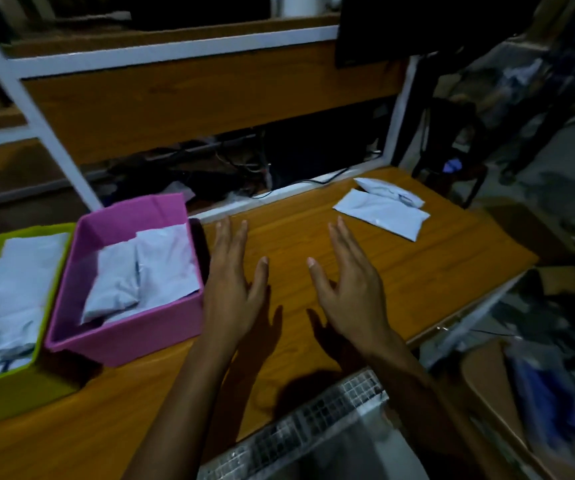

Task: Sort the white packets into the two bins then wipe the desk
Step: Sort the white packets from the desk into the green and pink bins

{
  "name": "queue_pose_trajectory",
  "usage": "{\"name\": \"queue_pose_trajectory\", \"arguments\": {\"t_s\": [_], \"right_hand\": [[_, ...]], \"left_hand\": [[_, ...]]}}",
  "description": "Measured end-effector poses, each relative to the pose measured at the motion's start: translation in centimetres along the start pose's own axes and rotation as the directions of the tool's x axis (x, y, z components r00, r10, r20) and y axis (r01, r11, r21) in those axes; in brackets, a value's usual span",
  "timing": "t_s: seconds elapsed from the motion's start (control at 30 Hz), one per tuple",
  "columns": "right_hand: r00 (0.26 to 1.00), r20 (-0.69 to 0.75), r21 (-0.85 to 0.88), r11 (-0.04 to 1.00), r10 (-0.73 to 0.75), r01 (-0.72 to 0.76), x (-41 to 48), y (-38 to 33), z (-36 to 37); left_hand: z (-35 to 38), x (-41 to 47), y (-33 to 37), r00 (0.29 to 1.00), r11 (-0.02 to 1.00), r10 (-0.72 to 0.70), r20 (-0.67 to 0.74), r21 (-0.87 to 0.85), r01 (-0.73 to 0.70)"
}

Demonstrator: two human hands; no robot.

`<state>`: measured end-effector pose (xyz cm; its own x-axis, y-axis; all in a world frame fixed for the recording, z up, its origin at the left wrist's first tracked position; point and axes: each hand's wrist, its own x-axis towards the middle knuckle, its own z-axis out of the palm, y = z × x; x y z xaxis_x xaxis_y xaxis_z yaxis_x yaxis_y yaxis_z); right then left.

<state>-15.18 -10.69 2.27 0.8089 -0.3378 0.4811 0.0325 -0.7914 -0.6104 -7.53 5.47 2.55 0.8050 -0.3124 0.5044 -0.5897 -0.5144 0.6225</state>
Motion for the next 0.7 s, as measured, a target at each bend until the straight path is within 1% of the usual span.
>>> {"name": "queue_pose_trajectory", "arguments": {"t_s": [0.1,0.23,0.37,0.43,0.57,0.7], "right_hand": [[0.999,-0.040,-0.028,0.999,0.033,-0.034,2.8,3.6,-1.0],[0.993,-0.074,-0.065,0.993,0.091,-0.095,7.0,8.3,-1.9],[0.986,-0.060,-0.126,0.979,0.153,-0.160,10.9,13.6,-2.6],[0.981,-0.066,-0.161,0.968,0.184,-0.193,12.6,16.3,-2.8],[0.974,-0.019,-0.203,0.953,0.224,-0.223,15.1,20.8,-3.1],[0.961,0.050,-0.253,0.934,0.273,-0.252,18.4,25.8,-3.5]], "left_hand": [[4.3,3.1,0.4,0.998,0.999,0.007,0.059,-0.047,-0.005],[10.3,7.8,0.5,0.994,0.999,0.010,0.108,-0.046,-0.005],[16.1,12.0,0.7,0.983,0.997,0.018,0.185,-0.083,-0.003],[19.2,13.7,0.6,0.975,0.997,0.000,0.224,-0.079,0.018],[24.6,16.2,0.1,0.948,0.996,-0.069,0.311,-0.028,0.082],[29.4,18.9,-0.3,0.924,0.990,-0.134,0.358,0.003,0.143]]}}
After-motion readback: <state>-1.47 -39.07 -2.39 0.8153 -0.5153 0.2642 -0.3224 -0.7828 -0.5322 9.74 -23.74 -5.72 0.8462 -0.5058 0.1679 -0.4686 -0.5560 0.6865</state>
